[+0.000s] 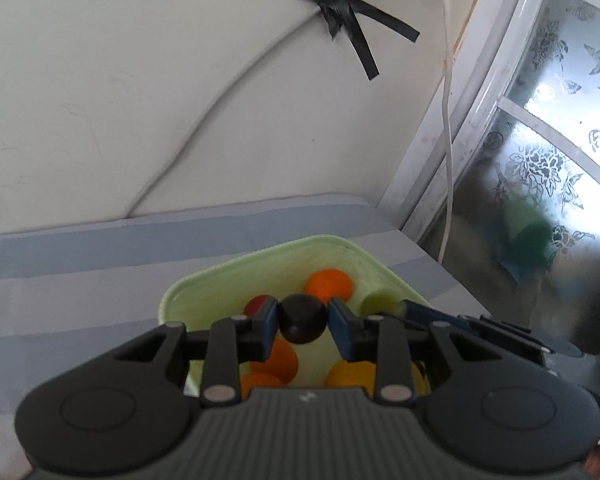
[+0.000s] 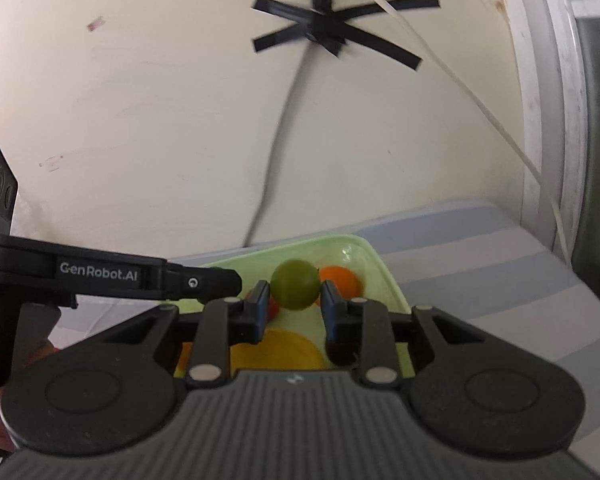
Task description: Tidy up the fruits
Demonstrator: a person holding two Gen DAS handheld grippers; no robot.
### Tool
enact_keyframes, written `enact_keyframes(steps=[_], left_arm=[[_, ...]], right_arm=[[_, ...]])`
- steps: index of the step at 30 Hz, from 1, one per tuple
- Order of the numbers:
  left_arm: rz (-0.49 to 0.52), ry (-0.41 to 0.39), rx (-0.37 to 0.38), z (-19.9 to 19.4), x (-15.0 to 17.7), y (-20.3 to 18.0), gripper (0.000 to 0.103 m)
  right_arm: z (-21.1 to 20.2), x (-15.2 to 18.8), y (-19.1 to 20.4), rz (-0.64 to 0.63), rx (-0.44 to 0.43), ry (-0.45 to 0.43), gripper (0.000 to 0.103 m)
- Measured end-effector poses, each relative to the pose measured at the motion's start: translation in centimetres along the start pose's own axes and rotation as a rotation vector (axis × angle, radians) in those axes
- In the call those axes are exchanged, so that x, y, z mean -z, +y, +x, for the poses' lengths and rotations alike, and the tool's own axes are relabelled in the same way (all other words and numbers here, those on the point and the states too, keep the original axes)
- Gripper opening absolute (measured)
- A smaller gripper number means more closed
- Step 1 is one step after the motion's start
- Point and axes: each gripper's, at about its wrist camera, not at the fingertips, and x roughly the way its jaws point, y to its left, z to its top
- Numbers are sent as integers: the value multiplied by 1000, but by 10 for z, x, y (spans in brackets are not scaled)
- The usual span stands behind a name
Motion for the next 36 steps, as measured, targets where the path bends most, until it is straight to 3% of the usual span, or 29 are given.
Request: enact_keyframes(steps=[2, 5, 8, 11, 14, 18, 21, 24, 27, 33, 36], left_arm=[[8, 0, -7, 2, 0, -2, 48], [8, -2, -12, -7, -2, -2, 48], [-32, -87, 16, -50, -1, 14, 48], [-81, -187, -16, -108, 11, 44, 48], [-125, -230, -132, -158, 37, 76, 48], [-148, -232, -305, -194, 79, 103, 48], [-173, -207, -332, -198, 104, 117, 48], [-152, -188, -345, -189, 111, 120, 49], [-104, -161, -325, -175, 110, 118, 60], [-91, -113, -227, -152, 105, 127, 61], [-118, -130, -195, -155, 108, 137, 61]], right_arm=[[0, 2, 1, -11, 9, -7, 42], [-4, 4, 3, -28, 37, -41, 49], [-18, 3, 3, -16, 42, -101, 49], [-37, -1, 6, -4, -4, -162, 50], [-50, -3, 21, -7, -133, -152, 50], [-58, 1, 64, -133, -292, -51, 49], [-52, 8, 104, -323, -306, 59, 47], [-31, 16, 137, -573, -262, 178, 40], [-9, 14, 155, -778, -217, 275, 40], [22, 19, 185, -1125, -245, 481, 40], [36, 22, 191, -1227, -226, 563, 40]])
